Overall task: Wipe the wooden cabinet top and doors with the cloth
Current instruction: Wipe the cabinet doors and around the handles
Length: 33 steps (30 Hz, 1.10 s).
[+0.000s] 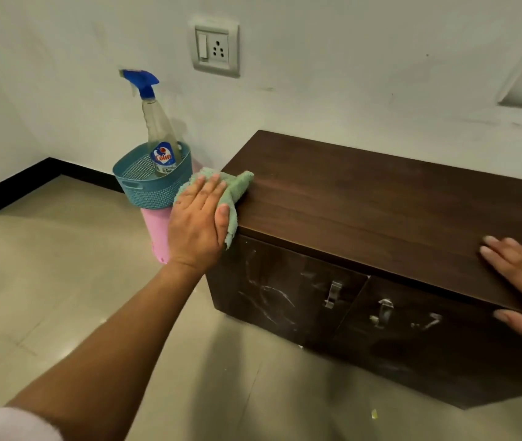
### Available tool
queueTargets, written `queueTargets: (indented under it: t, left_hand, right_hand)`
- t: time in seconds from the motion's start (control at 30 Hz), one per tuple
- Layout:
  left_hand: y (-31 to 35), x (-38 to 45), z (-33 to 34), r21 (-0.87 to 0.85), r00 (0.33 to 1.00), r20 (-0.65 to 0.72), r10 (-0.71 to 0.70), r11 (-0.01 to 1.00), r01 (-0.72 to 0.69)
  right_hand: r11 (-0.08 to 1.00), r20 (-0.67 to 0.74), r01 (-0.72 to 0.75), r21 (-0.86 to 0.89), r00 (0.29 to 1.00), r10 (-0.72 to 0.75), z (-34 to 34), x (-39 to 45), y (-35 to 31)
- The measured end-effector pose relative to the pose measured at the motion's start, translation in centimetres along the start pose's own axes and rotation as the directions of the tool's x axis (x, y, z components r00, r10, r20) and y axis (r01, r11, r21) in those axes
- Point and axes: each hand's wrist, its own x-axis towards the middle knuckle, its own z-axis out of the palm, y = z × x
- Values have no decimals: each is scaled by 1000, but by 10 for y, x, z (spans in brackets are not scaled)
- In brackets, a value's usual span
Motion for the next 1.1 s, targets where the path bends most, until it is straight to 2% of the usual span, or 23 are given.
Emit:
queueTargets:
  t: [0.07, 0.13, 0.23, 0.33, 0.43, 0.57, 0.67, 0.87, 0.93, 1.1]
  left_hand:
    - [17, -10, 10, -66, 977, -88, -195, 980, 190]
    - [33, -20, 20, -162, 925, -149, -351, 931, 327]
    - [51, -31, 32, -291, 844, -182, -505, 847, 445]
    - [76, -41, 39, -372, 782, -141, -607, 765, 526]
    - [102, -54, 46, -415, 753, -75, -653, 707, 572]
    - [127, -78, 58, -354, 702, 70, -709, 640, 682]
    - [134, -92, 68, -310, 705, 80, -704, 655, 689]
    - [136, -102, 78, -302, 609, 97, -787, 560, 771]
    - [134, -89, 72, -332, 579, 69, -812, 529, 781]
    - [110, -39, 62, -365, 507, -125, -853, 514, 776]
  right_hand:
    - [995, 9, 98, -29, 995, -97, -33, 0, -39]
    - [987, 6, 150, -52, 989, -150, -55, 4, -79]
    - [969, -29, 248, -14, 968, -249, -71, 24, -141]
    - [936, -92, 351, -14, 932, -351, -75, 58, -194]
    - [912, -109, 409, -28, 906, -409, -75, 84, -224]
    - [883, -103, 467, -39, 877, -468, -78, 99, -239]
    - [878, -85, 476, -46, 874, -478, -79, 102, -242]
    - [863, -82, 504, -38, 859, -505, -79, 104, -239]
    - [857, -76, 514, -37, 854, -515, -79, 105, -238]
    - [830, -84, 556, -56, 825, -558, -79, 111, -238]
